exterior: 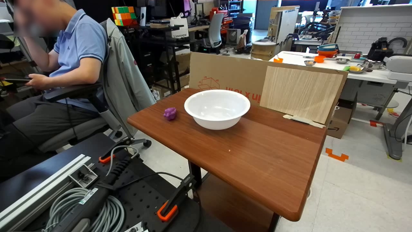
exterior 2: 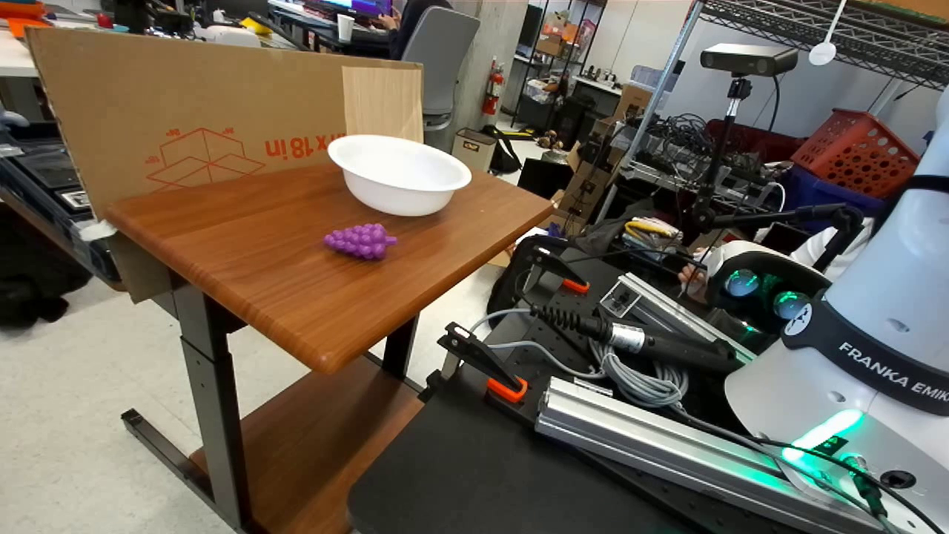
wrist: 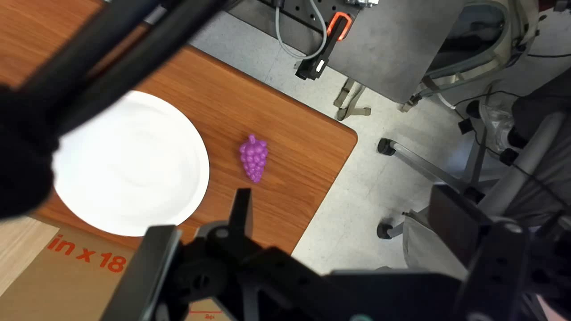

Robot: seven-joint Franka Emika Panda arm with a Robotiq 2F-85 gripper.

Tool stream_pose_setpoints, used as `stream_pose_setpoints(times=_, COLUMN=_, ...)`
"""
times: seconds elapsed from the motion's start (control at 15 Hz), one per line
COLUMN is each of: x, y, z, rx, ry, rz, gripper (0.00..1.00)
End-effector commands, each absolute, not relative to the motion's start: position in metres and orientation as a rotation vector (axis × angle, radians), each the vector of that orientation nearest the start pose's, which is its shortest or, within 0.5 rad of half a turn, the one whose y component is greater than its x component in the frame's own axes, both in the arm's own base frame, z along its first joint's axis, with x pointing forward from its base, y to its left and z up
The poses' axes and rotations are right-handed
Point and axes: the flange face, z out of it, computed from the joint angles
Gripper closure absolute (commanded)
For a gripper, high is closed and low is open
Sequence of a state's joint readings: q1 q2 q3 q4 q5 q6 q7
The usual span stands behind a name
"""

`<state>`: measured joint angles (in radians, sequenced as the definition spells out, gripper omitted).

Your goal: Put the grape in the dish

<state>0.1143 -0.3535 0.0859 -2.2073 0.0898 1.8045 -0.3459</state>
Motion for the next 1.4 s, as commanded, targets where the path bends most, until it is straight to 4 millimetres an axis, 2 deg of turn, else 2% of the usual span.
stream_pose_setpoints(times=0.0, x=0.45, y=0.105, z=0.498, rx=-2.951, ry=-0.792, rz=0.049, gripper=0.0)
stream_pose_setpoints(times=0.2, x=0.47, y=0.109, z=0.474, rx=-2.948, ry=-0.788, rz=0.093, gripper=0.0)
stream_pose_setpoints(times=0.67, x=0.518, y=0.118, z=0.397, rx=-2.976, ry=-0.77, rz=0.257, gripper=0.0)
stream_pose_setpoints(times=1.0, x=0.54, y=0.134, z=0.351, rx=-2.988, ry=-0.797, rz=0.382, gripper=0.0)
stream_pose_setpoints(times=1.33, x=0.551, y=0.141, z=0.306, rx=-3.036, ry=-0.81, rz=0.509, gripper=0.0)
